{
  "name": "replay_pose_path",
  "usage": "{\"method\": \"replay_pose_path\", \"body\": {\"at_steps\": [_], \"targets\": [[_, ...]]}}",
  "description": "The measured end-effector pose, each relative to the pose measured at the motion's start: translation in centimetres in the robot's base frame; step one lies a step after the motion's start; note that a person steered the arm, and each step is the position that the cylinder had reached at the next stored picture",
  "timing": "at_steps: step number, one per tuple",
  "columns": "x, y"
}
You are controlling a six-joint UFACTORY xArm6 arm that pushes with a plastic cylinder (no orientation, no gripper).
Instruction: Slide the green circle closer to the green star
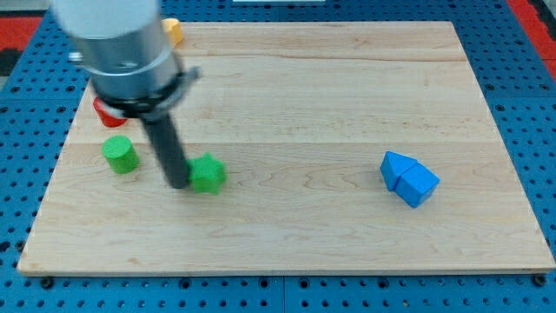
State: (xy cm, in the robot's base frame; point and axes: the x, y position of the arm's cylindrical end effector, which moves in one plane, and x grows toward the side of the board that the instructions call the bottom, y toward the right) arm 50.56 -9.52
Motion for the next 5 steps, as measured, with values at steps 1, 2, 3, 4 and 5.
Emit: {"method": "replay_pose_path", "body": {"at_steps": [1, 2, 3, 4, 5], "targets": [[0.0, 7.3], [0.0, 14.9], [0.0, 21.1], [2.6, 16.2], [5.8, 7.1]]}}
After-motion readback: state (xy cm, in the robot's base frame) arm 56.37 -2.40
